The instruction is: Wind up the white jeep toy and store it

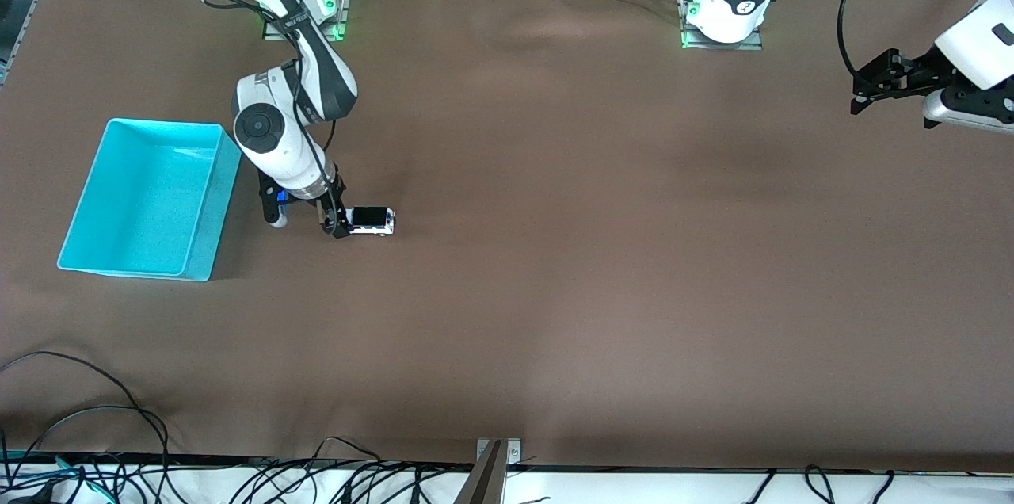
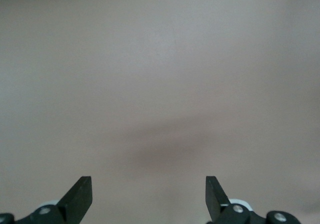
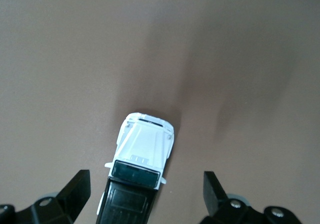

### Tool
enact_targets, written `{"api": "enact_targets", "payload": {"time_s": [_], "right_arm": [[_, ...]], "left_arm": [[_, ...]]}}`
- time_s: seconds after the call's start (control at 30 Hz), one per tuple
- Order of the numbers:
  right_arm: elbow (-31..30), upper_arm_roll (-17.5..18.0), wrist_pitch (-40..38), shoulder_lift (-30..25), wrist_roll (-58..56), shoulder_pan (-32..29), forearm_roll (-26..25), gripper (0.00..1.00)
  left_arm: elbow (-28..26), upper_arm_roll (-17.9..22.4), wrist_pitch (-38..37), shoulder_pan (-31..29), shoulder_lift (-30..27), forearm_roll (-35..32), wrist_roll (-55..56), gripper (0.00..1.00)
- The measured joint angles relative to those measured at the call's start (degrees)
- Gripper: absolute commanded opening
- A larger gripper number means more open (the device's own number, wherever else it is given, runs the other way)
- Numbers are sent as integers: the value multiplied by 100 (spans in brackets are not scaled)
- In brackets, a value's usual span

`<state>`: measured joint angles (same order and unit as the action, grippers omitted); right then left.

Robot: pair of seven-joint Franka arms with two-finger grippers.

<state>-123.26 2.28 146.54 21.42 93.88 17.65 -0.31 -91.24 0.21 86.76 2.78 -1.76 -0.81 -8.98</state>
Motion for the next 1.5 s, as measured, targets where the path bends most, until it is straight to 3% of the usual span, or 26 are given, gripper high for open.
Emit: {"api": "enact_targets", "payload": {"time_s": [0.8,0.87,1.0,1.1,1.13,1.2,1.5], "right_arm": [[-3,1,456,406,443,260,0,100],[0,1,507,430,449,279,0,88],[4,1,543,449,475,297,0,38],[9,1,551,449,521,298,0,19],[11,1,551,449,533,299,0,18],[11,1,551,449,545,299,0,0],[15,1,549,441,595,303,0,0]], "left_arm": [[0,1,0,0,1,0,7,100],[0,1,0,0,1,0,7,100],[0,1,0,0,1,0,8,100],[0,1,0,0,1,0,8,100],[0,1,0,0,1,0,8,100],[0,1,0,0,1,0,8,100],[0,-1,0,0,1,0,9,100]]}}
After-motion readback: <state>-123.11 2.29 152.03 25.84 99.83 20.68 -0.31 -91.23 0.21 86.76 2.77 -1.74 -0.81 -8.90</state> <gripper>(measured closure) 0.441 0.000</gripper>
